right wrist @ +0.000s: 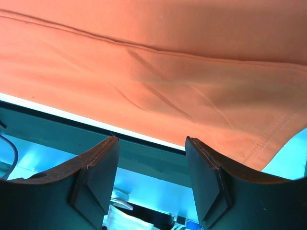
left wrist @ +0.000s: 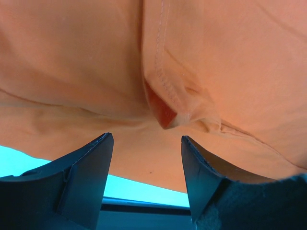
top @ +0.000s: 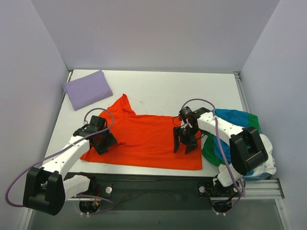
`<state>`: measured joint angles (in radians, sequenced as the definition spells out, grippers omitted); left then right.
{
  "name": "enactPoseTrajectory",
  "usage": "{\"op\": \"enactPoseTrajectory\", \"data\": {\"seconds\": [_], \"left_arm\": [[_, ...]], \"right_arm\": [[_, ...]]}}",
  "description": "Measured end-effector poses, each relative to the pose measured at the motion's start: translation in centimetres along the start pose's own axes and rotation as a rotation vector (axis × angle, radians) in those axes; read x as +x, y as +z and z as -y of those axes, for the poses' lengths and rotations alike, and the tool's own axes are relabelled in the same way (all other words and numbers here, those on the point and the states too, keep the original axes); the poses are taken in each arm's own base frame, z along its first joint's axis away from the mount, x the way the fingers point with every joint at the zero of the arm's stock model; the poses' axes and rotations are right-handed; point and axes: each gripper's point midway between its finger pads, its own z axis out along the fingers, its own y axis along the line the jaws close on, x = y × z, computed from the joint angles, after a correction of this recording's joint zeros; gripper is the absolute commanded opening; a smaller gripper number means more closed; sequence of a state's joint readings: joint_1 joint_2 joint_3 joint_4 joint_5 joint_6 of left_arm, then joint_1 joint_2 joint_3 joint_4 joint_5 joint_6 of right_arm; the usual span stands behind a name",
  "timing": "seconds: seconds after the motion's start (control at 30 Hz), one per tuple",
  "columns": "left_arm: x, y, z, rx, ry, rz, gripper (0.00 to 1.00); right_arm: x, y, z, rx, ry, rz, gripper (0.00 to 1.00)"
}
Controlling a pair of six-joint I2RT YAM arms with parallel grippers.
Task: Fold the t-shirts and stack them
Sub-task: Grap the side of the flattened tshirt furthest away from the robot with both arms
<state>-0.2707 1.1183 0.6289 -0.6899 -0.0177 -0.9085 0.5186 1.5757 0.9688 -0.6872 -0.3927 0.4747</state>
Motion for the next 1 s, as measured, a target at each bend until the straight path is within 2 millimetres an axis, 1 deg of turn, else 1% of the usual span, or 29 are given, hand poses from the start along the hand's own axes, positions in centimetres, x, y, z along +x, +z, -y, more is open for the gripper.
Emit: {"op": "enactPoseTrajectory", "data": {"seconds": [0.3, 0.4, 0.5, 0.53, 0.6, 0.63, 0.7, 0.73, 0.77, 0.87, 0.93, 0.97, 1.0], "left_arm": [[-1.3, 0.9, 1.5, 0.016, 0.003, 0.026, 0.64], [-1.3, 1.4, 1.5, 0.005, 0.008, 0.017, 0.64], [-1.3, 1.8, 1.5, -0.005, 0.010, 0.009, 0.60], [-1.3, 1.9, 1.6, -0.005, 0.013, 0.010, 0.56], [-1.4, 2.0, 1.7, -0.006, 0.021, 0.011, 0.52], [-1.5, 2.1, 1.7, -0.008, 0.027, 0.012, 0.46], [-1.8, 2.2, 1.9, -0.013, 0.040, 0.015, 0.40], [-1.9, 2.3, 2.1, -0.016, 0.051, 0.015, 0.35], [-2.1, 2.4, 2.3, -0.017, 0.062, 0.015, 0.33], [-2.5, 2.7, 3.1, -0.021, 0.097, 0.014, 0.27], [-2.8, 2.8, 3.7, -0.019, 0.117, 0.017, 0.25], [-2.8, 2.9, 3.9, -0.022, 0.131, 0.013, 0.22], [-2.9, 3.0, 4.2, -0.021, 0.145, 0.013, 0.21]], "right_arm": [[0.1, -0.5, 0.1, 0.005, -0.003, 0.015, 0.58], [0.1, -0.6, 0.1, 0.005, -0.003, 0.017, 0.58], [0.1, -0.6, 0.1, 0.006, -0.003, 0.019, 0.58], [0.1, -0.6, 0.1, 0.007, -0.003, 0.019, 0.58], [0.1, -0.6, 0.1, 0.007, -0.003, 0.019, 0.58], [0.1, -0.6, 0.1, 0.008, -0.003, 0.019, 0.58], [0.1, -0.6, 0.2, 0.009, -0.003, 0.019, 0.58], [0.1, -0.6, 0.2, 0.010, -0.002, 0.019, 0.58], [0.1, -0.6, 0.2, 0.012, -0.001, 0.019, 0.58], [0.1, -0.6, 0.2, 0.013, 0.002, 0.019, 0.58], [0.1, -0.6, 0.2, 0.014, 0.002, 0.019, 0.58], [0.1, -0.6, 0.3, 0.015, 0.002, 0.018, 0.58], [0.1, -0.6, 0.3, 0.015, 0.003, 0.017, 0.58]]}}
